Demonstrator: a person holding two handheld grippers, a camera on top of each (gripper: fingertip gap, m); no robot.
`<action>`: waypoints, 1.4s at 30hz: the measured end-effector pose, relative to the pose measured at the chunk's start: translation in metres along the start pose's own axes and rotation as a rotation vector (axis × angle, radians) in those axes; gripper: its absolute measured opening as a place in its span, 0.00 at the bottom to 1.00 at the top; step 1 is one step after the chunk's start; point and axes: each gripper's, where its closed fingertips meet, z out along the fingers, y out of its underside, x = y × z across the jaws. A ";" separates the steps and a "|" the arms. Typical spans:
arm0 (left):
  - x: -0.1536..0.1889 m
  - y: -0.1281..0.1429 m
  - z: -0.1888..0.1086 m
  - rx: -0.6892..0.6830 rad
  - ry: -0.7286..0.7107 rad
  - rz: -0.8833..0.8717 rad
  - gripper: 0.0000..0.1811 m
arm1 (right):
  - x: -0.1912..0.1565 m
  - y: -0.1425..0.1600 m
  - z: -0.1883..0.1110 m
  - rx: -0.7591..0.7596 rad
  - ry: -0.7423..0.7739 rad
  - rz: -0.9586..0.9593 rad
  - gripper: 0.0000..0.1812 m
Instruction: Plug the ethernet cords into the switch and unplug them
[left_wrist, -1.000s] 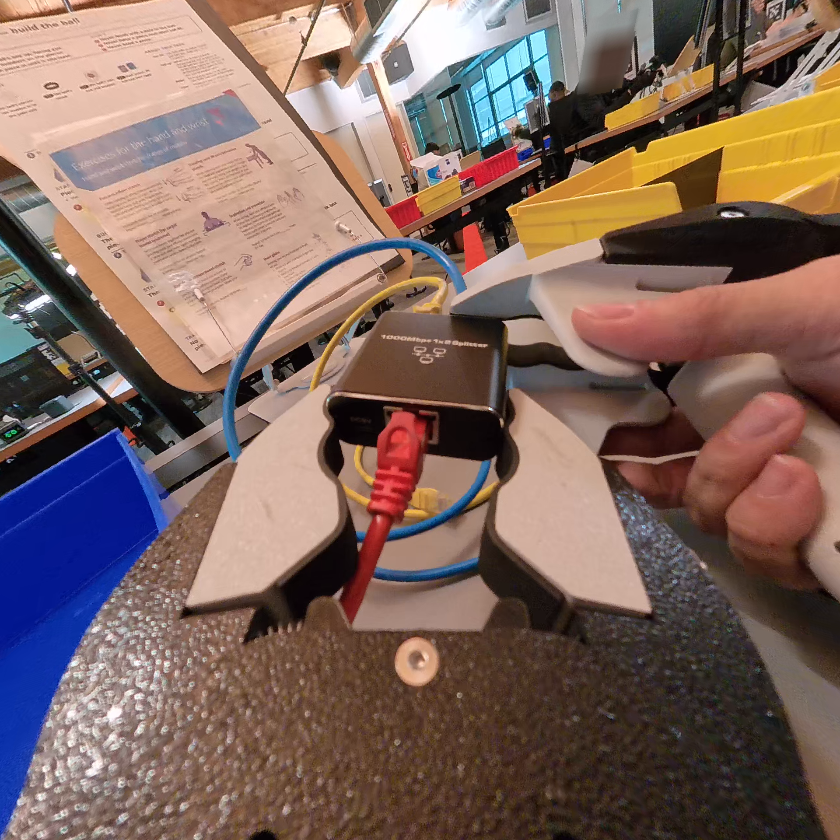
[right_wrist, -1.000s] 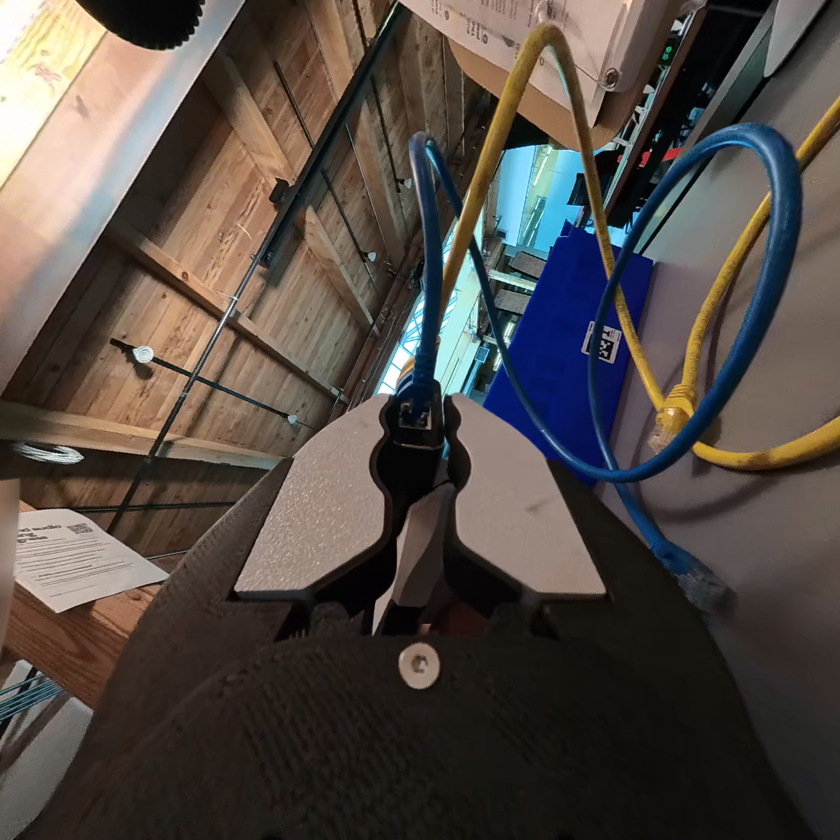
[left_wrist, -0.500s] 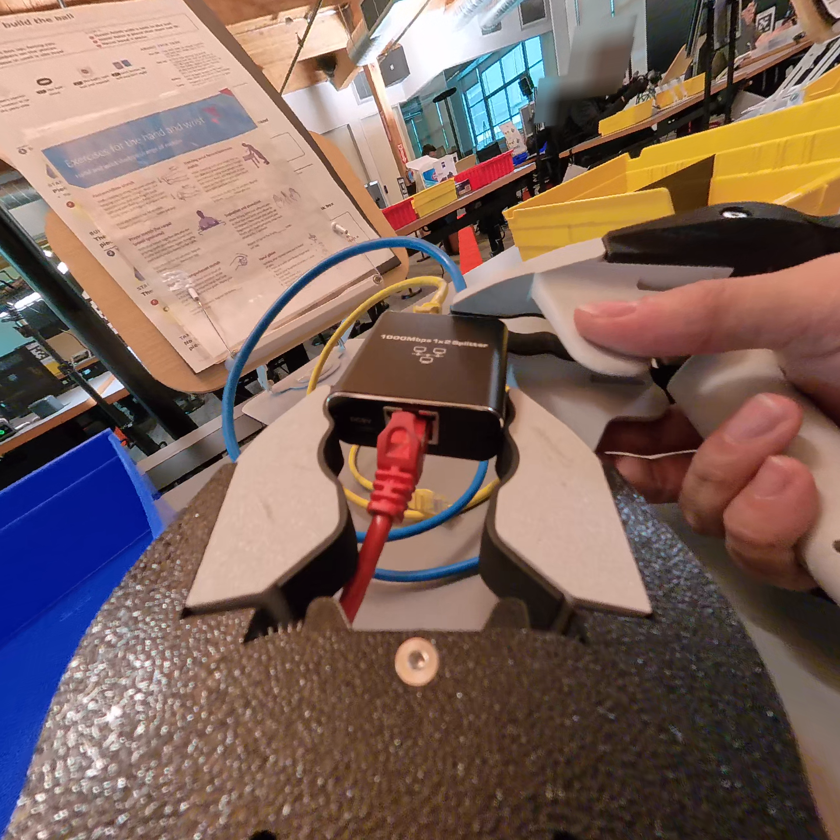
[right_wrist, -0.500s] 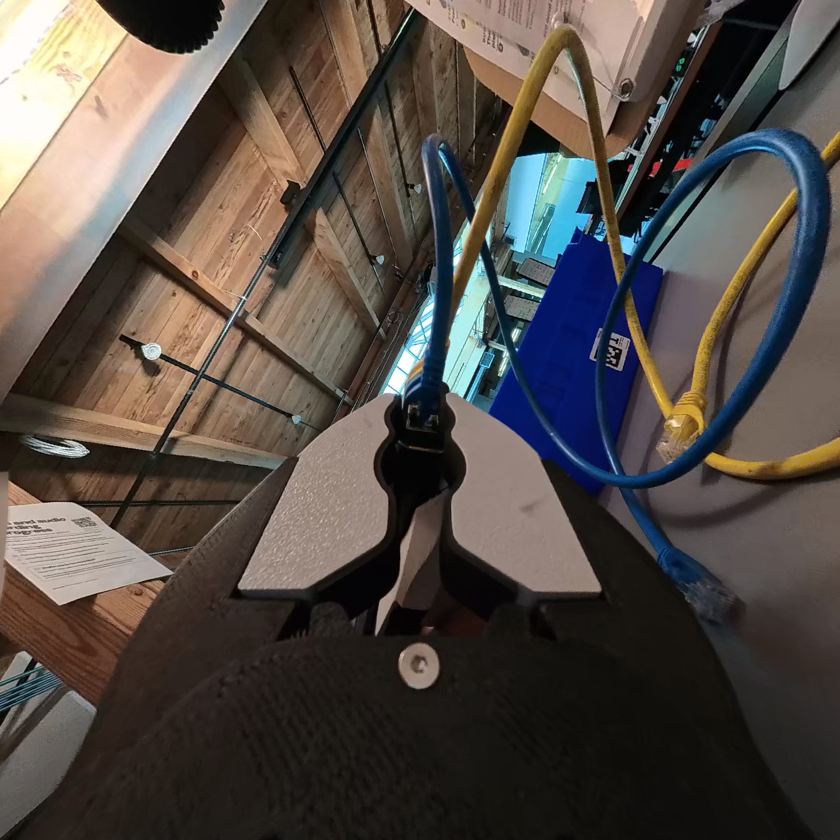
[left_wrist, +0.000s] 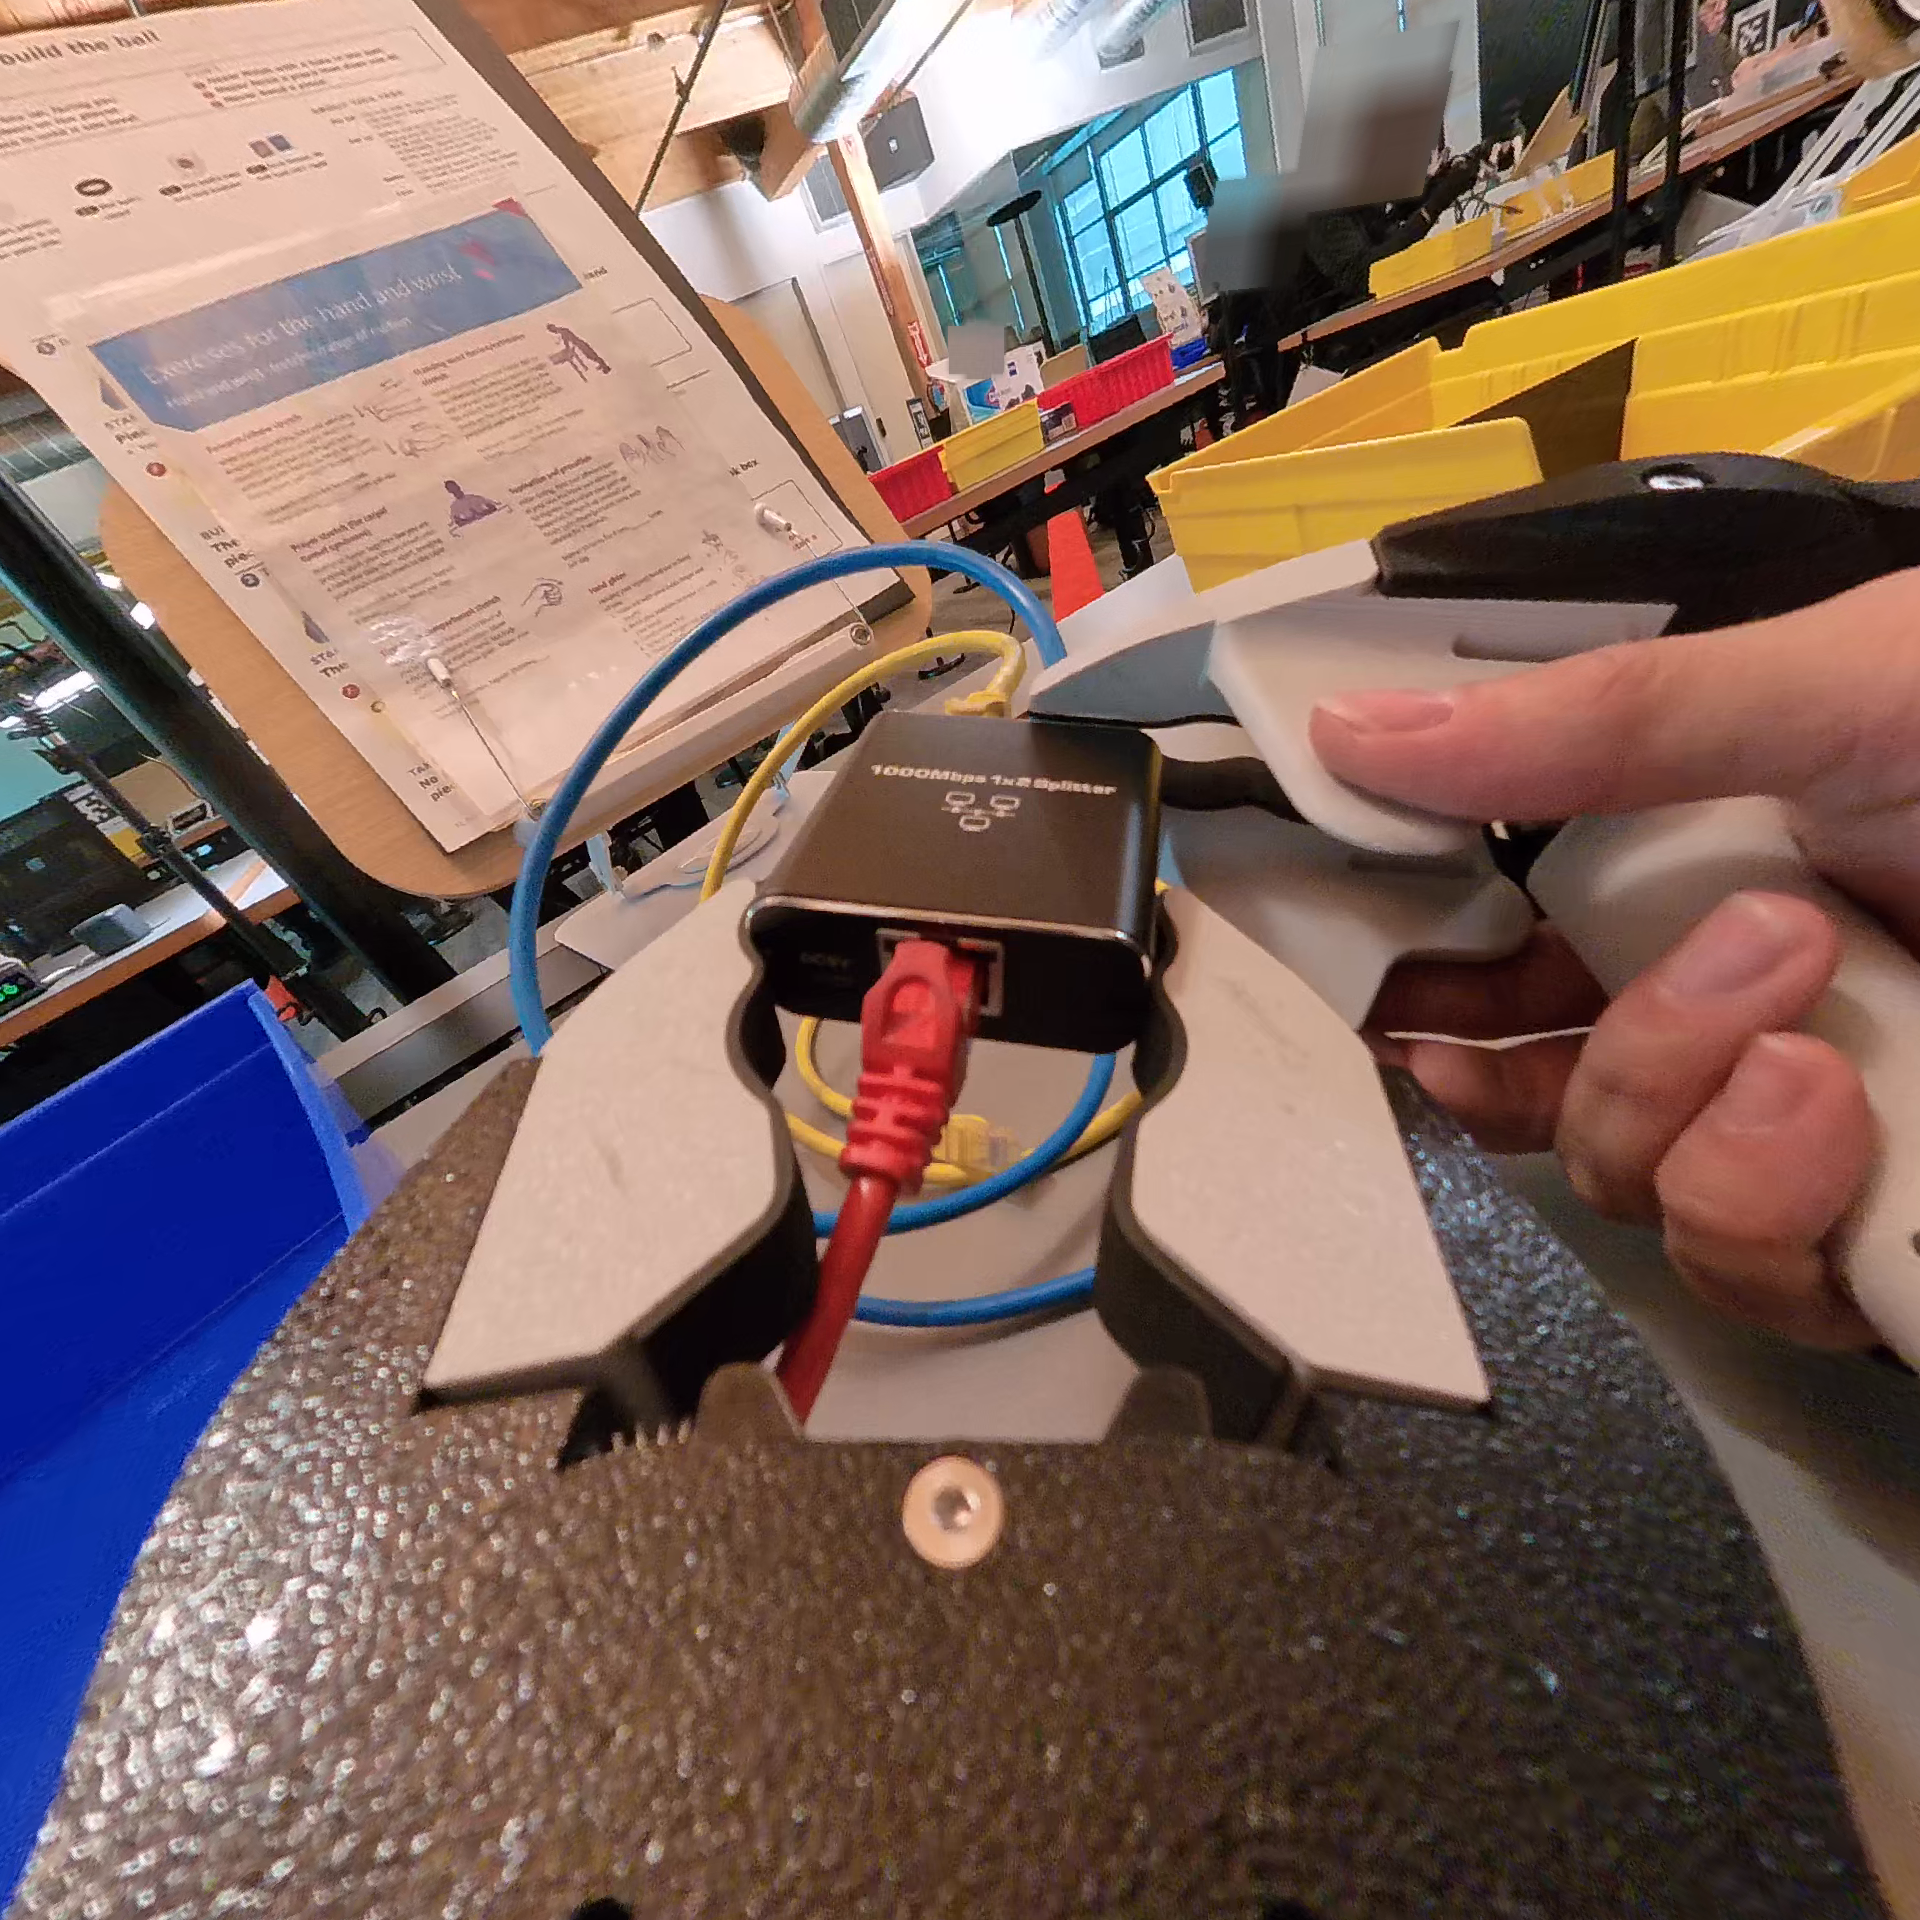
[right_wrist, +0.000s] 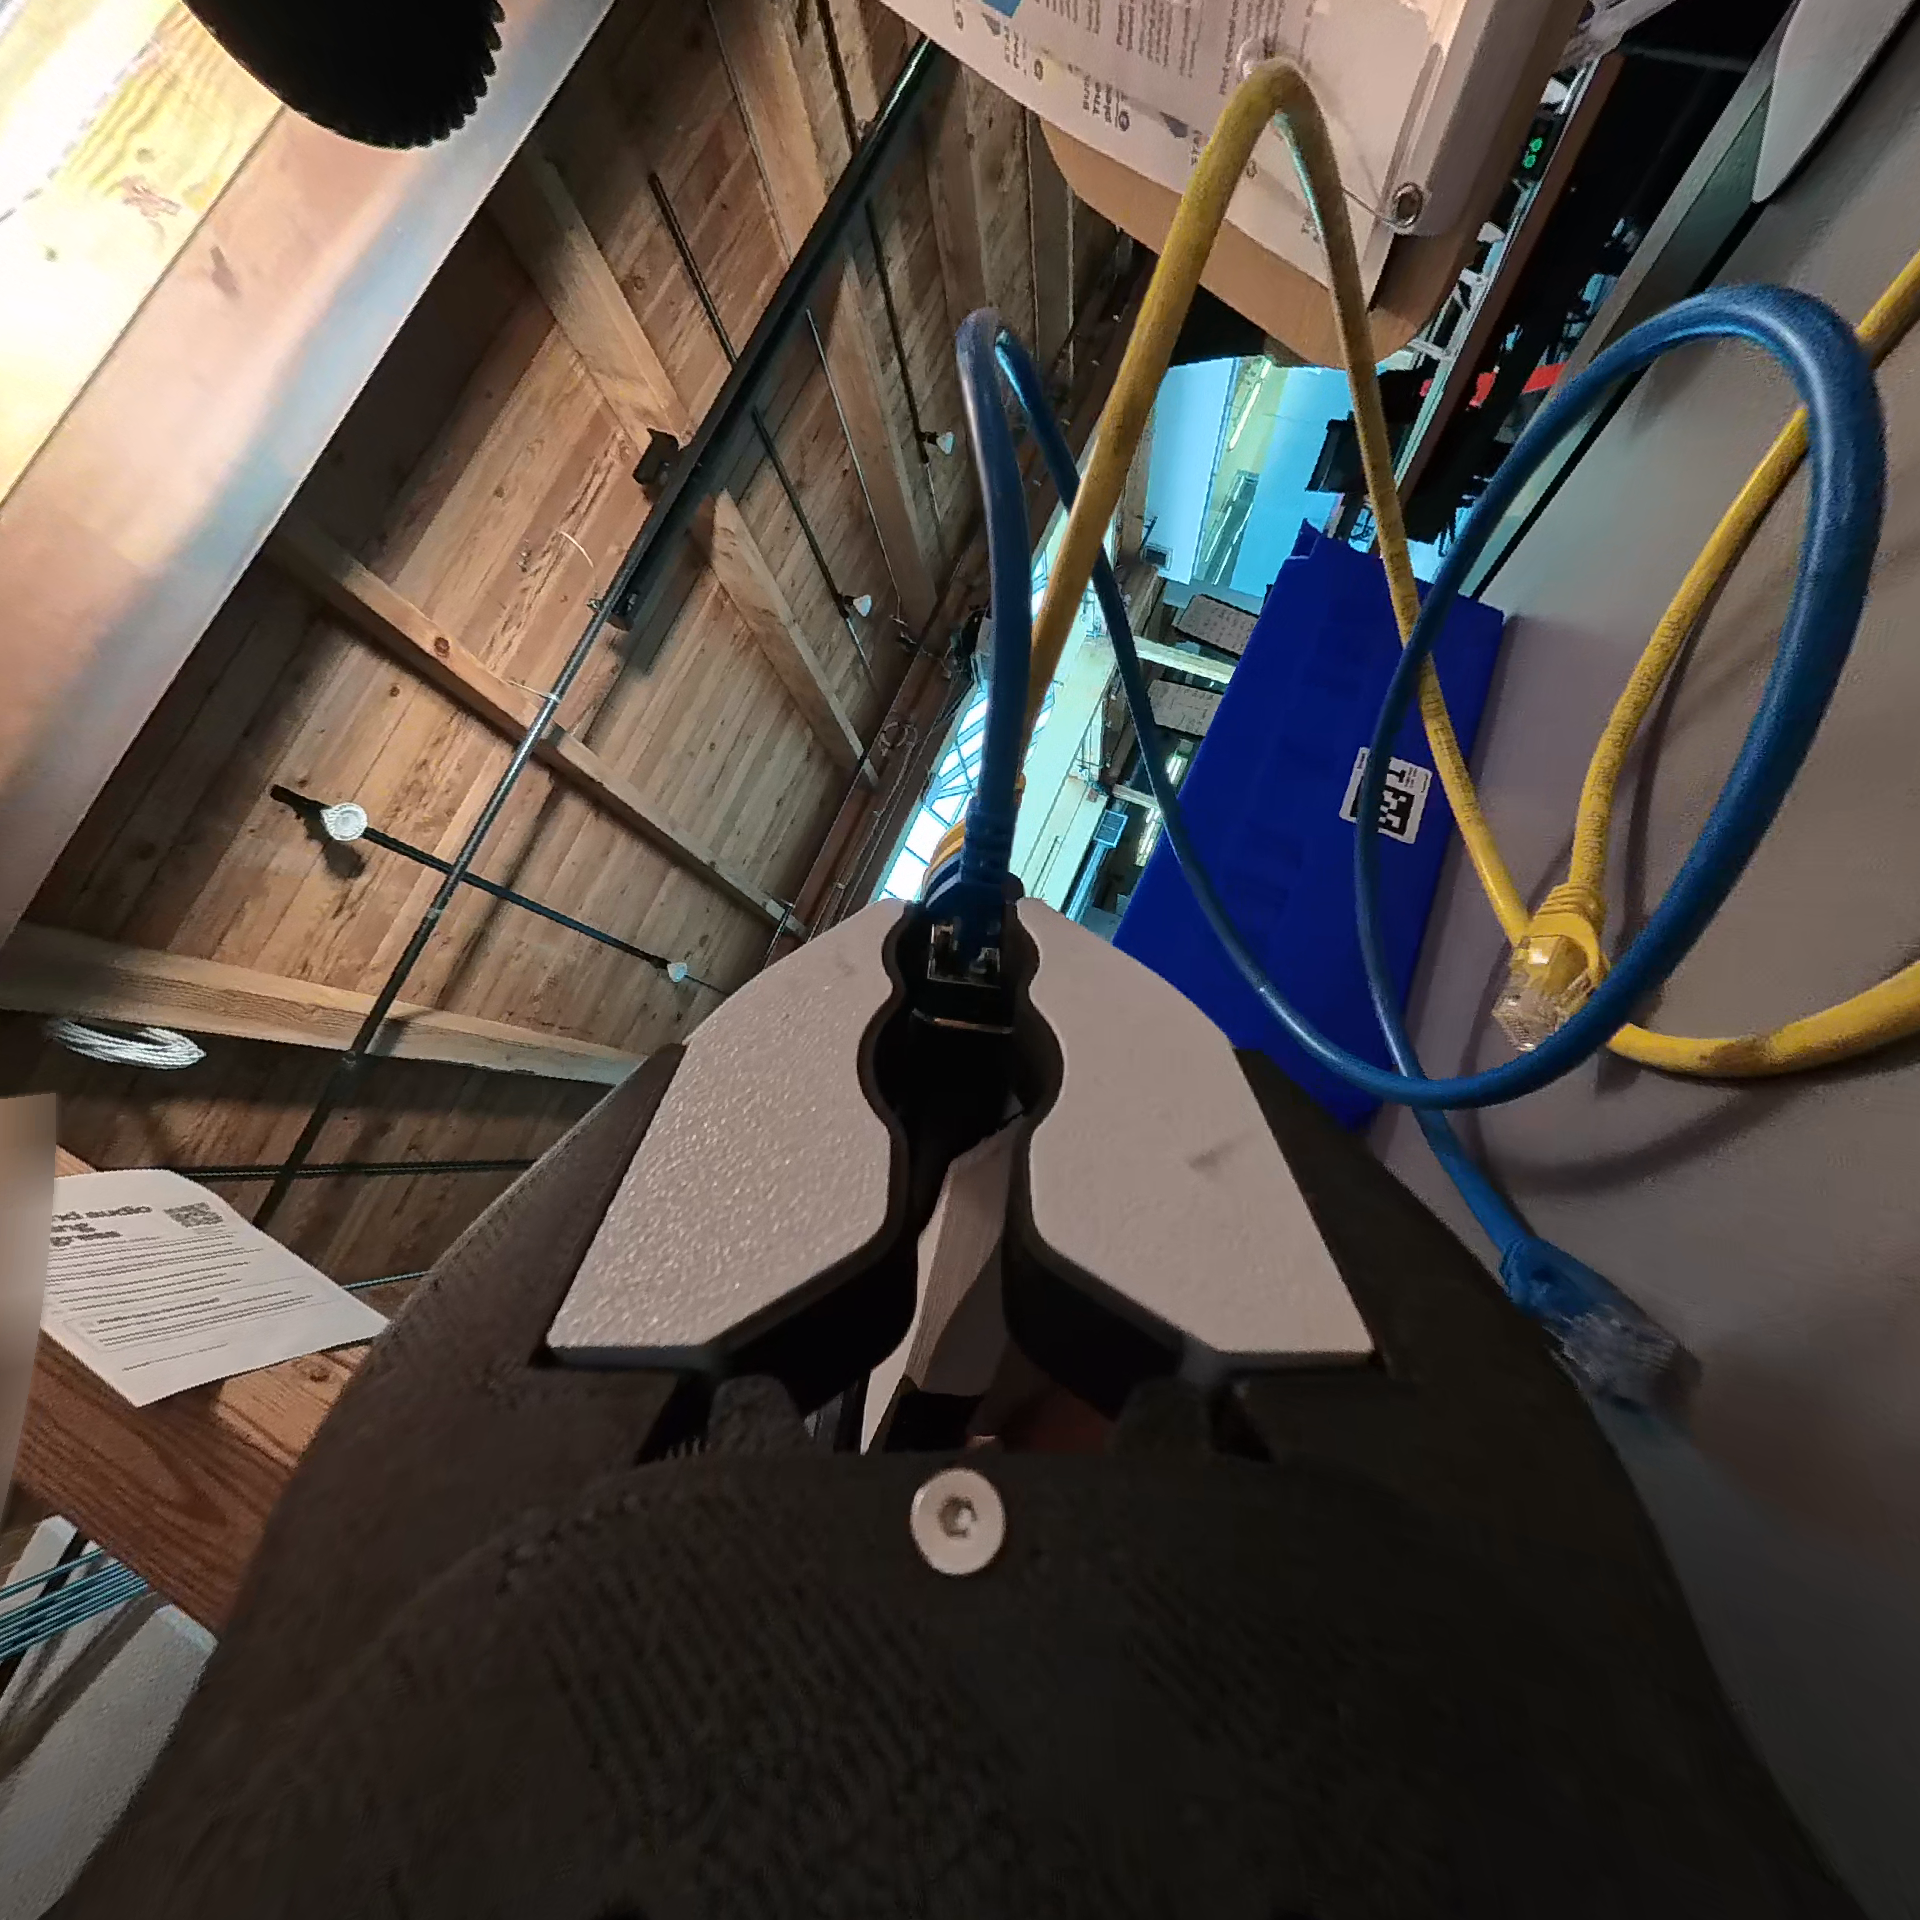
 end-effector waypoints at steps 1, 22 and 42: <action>0.000 0.000 0.000 -0.001 0.001 -0.001 0.36 | 0.000 0.000 0.000 0.000 0.000 0.000 0.07; -0.002 0.000 0.002 0.005 0.018 -0.111 0.36 | -0.008 0.004 0.005 -0.080 -0.015 -0.255 0.06; -0.007 -0.004 -0.001 0.016 -0.026 -0.042 0.36 | -0.013 0.003 0.011 -0.083 -0.017 -0.152 0.13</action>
